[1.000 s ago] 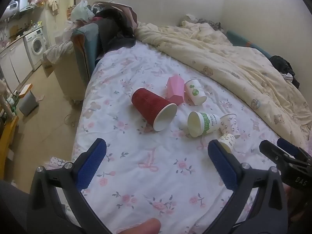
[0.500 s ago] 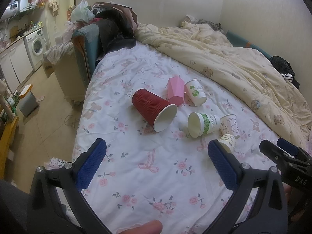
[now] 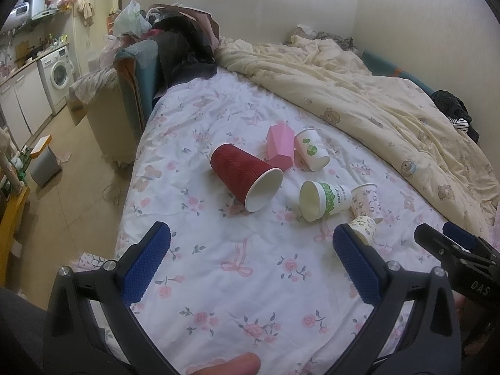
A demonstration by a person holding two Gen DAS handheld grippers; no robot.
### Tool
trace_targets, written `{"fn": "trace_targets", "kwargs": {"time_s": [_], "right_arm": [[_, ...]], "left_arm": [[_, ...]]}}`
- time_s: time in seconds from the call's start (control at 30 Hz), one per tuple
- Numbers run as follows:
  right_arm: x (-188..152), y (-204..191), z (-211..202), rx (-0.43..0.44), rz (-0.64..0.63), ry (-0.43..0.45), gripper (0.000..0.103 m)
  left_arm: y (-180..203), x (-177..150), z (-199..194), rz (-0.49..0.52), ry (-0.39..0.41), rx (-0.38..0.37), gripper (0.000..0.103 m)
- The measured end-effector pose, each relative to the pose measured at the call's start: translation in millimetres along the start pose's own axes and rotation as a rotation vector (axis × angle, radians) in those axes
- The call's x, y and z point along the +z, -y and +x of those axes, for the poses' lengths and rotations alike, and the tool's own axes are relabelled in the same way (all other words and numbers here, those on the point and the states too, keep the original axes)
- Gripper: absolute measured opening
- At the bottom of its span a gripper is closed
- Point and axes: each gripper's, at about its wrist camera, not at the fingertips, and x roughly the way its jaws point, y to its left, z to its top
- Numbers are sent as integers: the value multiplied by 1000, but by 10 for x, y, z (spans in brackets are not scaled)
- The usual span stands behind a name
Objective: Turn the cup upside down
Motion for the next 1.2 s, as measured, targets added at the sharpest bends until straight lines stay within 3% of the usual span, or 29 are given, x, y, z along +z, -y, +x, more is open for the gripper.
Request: {"fn": "trace_targets", "kwargs": {"time_s": [1.2], "right_arm": [[-11,-36,2,1,-17,2,99]], "left_arm": [[11,18,-8,-3,0,4,103]]}}
